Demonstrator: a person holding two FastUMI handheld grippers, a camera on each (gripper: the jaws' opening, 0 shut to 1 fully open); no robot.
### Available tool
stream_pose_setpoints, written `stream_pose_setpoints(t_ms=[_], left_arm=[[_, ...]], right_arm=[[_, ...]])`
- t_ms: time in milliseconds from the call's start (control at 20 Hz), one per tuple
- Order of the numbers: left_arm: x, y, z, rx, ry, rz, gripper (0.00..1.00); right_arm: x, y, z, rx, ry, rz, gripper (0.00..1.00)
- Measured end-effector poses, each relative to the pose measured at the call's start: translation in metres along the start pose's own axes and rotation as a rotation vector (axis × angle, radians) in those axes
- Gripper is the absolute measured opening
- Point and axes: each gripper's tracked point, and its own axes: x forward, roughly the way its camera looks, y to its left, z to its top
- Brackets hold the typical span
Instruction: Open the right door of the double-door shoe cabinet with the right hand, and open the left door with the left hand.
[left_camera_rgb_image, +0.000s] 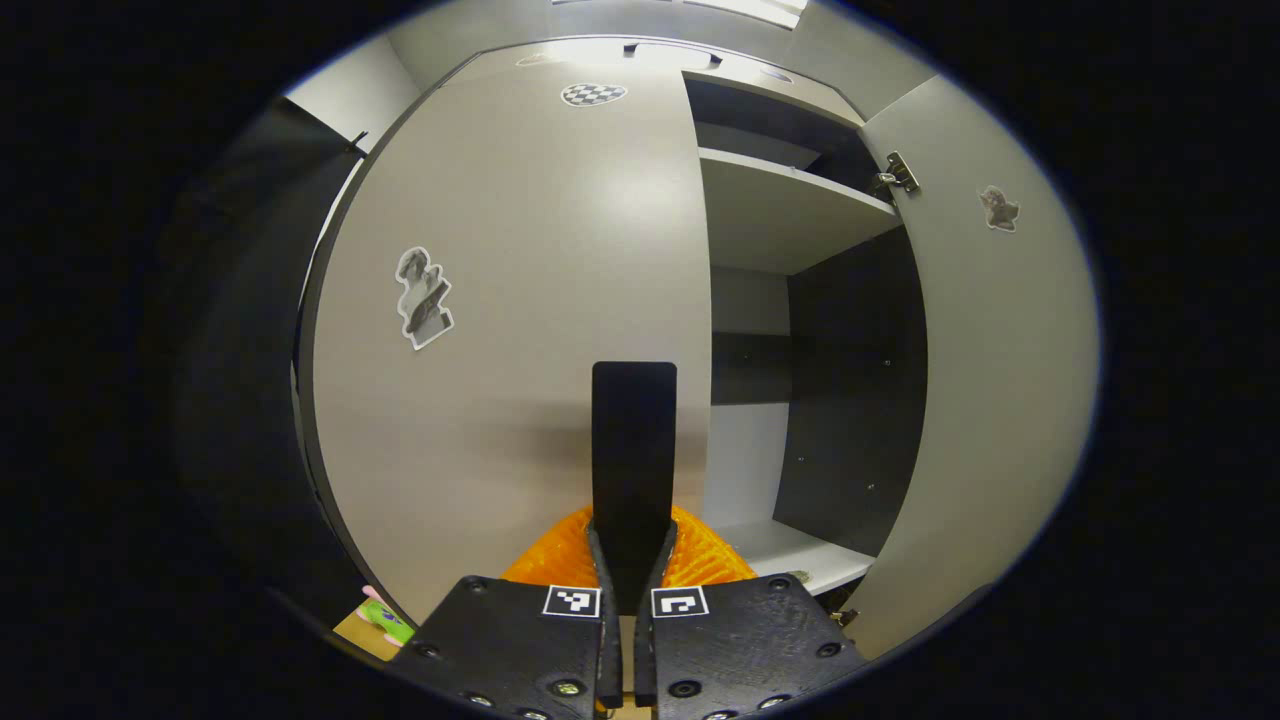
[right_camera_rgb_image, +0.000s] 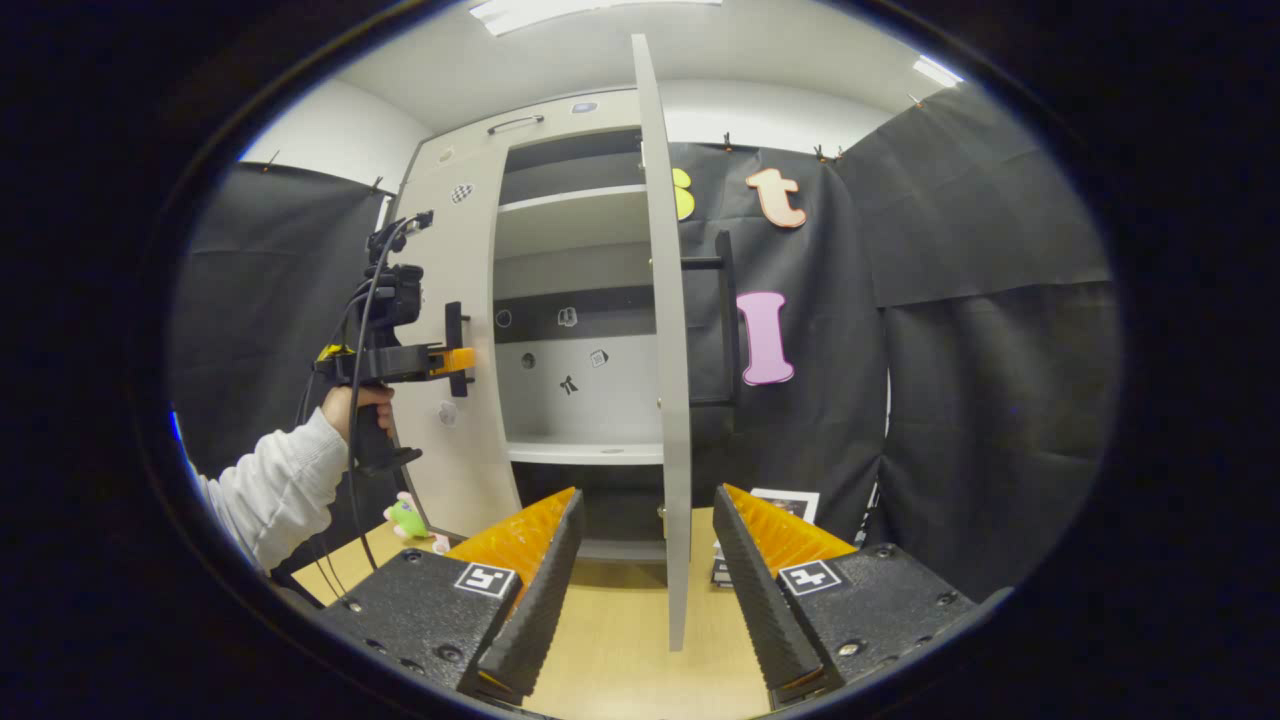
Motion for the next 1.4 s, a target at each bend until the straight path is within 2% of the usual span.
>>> stream_pose_setpoints(t_ms=[100,150,200,400,450,500,650,700,750,850,900,950,1150,1400], left_arm=[[-0.014,0.001,0.002,0.002,-0.001,0.008,0.04],[-0.022,0.002,0.004,0.004,-0.001,0.01,0.04],[-0.031,0.005,0.004,0.007,0.004,0.012,0.04],[-0.073,0.023,0.004,0.004,-0.008,-0.009,0.04],[-0.081,0.028,0.004,0.005,-0.003,-0.012,0.04],[-0.088,0.032,0.004,0.014,-0.001,-0.008,0.04],[-0.11,0.046,0.006,0.028,0.003,0.015,0.04],[-0.118,0.054,0.006,0.026,0.002,0.024,0.04],[-0.126,0.062,0.005,0.024,0.0,0.035,0.04],[-0.142,0.077,0.005,0.02,-0.005,0.056,0.04],[-0.147,0.086,0.005,0.014,-0.007,0.07,0.04],[-0.155,0.096,0.005,0.01,-0.005,0.085,0.03],[-0.167,0.128,0.007,0.004,-0.003,0.115,0.02],[-0.177,0.16,0.005,0.067,-0.02,0.14,0.02]], right_arm=[[-0.007,0.0,-0.004,-0.002,0.004,-0.004,0.82],[-0.01,0.002,-0.005,0.0,0.007,-0.005,0.77],[-0.012,0.003,-0.005,0.003,0.007,-0.002,0.82],[-0.014,0.009,-0.004,0.006,0.007,0.01,0.82],[-0.016,0.012,-0.002,0.004,0.001,0.014,0.77],[-0.017,0.012,0.0,0.001,-0.006,0.015,0.82],[-0.02,0.015,0.001,0.0,-0.013,0.017,0.82],[-0.02,0.016,0.001,0.002,-0.013,0.017,0.77],[-0.02,0.018,0.0,0.003,-0.009,0.018,0.81],[-0.018,0.023,-0.002,0.003,0.001,0.024,0.81],[-0.019,0.027,-0.004,0.001,0.007,0.026,0.77],[-0.019,0.031,-0.005,-0.001,0.01,0.03,0.82],[-0.017,0.047,-0.007,-0.017,0.011,0.056,0.82],[-0.016,0.06,-0.017,-0.017,0.037,0.073,0.82]])
